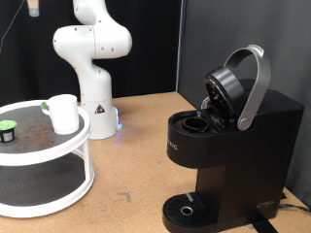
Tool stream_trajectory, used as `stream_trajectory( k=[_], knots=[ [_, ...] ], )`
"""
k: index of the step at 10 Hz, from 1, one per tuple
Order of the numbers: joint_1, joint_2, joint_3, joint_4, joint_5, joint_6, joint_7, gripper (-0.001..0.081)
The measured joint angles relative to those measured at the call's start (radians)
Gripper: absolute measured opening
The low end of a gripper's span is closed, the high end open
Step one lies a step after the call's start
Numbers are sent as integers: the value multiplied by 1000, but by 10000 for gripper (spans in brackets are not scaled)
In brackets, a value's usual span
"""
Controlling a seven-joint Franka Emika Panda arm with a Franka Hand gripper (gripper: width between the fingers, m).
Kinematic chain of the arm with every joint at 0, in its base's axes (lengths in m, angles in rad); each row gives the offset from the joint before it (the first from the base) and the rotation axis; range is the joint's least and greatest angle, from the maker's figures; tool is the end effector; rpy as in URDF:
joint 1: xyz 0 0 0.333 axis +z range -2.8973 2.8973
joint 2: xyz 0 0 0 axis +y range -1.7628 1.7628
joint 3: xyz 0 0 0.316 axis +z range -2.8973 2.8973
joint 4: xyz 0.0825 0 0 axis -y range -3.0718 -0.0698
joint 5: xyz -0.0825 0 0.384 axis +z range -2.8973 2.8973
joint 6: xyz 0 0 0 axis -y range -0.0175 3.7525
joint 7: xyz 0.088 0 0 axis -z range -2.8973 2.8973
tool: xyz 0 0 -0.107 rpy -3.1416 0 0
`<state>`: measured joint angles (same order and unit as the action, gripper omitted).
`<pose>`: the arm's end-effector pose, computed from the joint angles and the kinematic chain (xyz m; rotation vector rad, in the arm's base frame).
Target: Make a cup of coffee with the keurig machine
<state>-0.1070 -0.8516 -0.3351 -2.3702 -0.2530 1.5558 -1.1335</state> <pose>0.2491 -0.1830 0.5822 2.8896 1.2133 0.0062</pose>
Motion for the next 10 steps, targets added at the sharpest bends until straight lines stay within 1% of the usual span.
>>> stream_trajectory(
  k=[2, 4, 6, 7, 8, 9, 10],
  knots=[
    [-2, -1, -26, 0, -5, 7, -22, 807],
    [-1, 0, -25, -2, -5, 7, -29, 807],
    [0, 2, -36, -16, -1, 12, -63, 807],
    [0, 7, -55, -33, -3, 29, -76, 807],
    [-2, 16, -74, -59, -26, 49, -85, 807],
    [-5, 25, -91, -92, -48, 89, -84, 807],
    [-11, 33, -104, -130, -74, 151, -72, 807]
  ],
)
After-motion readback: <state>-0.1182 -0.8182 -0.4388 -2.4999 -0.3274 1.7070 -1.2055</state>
